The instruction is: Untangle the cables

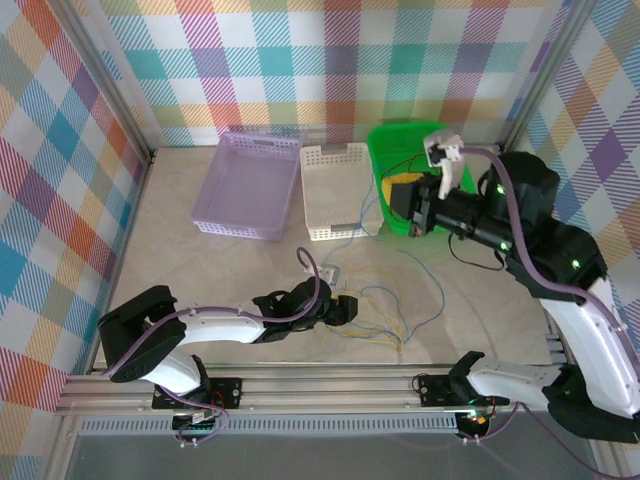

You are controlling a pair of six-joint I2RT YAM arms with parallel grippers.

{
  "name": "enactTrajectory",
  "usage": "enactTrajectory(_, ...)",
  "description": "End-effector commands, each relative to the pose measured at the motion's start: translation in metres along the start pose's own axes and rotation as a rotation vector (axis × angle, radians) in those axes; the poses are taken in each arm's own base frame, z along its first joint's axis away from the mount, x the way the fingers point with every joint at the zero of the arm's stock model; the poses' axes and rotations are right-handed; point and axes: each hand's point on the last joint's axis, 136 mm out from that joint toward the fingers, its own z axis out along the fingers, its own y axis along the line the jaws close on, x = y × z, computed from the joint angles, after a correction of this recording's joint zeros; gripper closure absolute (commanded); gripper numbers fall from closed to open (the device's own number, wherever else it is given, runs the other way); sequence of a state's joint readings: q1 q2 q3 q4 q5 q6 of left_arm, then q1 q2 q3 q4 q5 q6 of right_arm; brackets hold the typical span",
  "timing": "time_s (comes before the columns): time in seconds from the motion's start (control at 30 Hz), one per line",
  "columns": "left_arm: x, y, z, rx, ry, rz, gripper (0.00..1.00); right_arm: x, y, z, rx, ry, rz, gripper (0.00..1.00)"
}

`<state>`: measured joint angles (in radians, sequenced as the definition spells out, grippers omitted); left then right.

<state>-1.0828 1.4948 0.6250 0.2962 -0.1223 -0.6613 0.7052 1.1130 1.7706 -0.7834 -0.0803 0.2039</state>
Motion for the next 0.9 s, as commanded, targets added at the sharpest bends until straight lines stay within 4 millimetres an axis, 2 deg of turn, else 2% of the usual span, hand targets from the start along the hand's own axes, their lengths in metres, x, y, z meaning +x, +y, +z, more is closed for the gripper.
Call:
enactTrajectory(0.0,0.009,0.009,0.002,-0.018,-0.007,-0.01,0.33,-0.007,-0.016,0.015,0.048,0.016,-0.032,1.0)
enactTrajectory(0.23,0.025,0.032,0.004,-0.076,0.011,-0.026,0.33,-0.016,-0.062,0.069,0.026,0.072,0.106,1.0)
enactTrajectory(0.37,0.034,0.039,0.006,-0.084,0.023,-0.042,0.33,-0.011,-0.092,0.109,0.008,0.112,0.194,1.0)
enactTrajectory(0.5,0.04,0.047,0.006,-0.096,0.026,-0.055,0.33,0.003,-0.128,0.15,0.021,0.173,0.267,1.0)
enactTrajectory(0.63,0.044,0.055,0.006,-0.123,0.025,-0.058,0.34,0.016,-0.164,0.182,0.045,0.212,0.33,1.0)
enactTrajectory(0.73,0.045,0.061,0.006,-0.148,0.021,-0.057,0.35,0.028,-0.181,0.201,0.059,0.246,0.353,1.0)
enactTrajectory(0.87,0.047,0.066,0.008,-0.169,0.021,-0.058,0.4,0.055,-0.202,0.223,0.091,0.313,0.389,1.0)
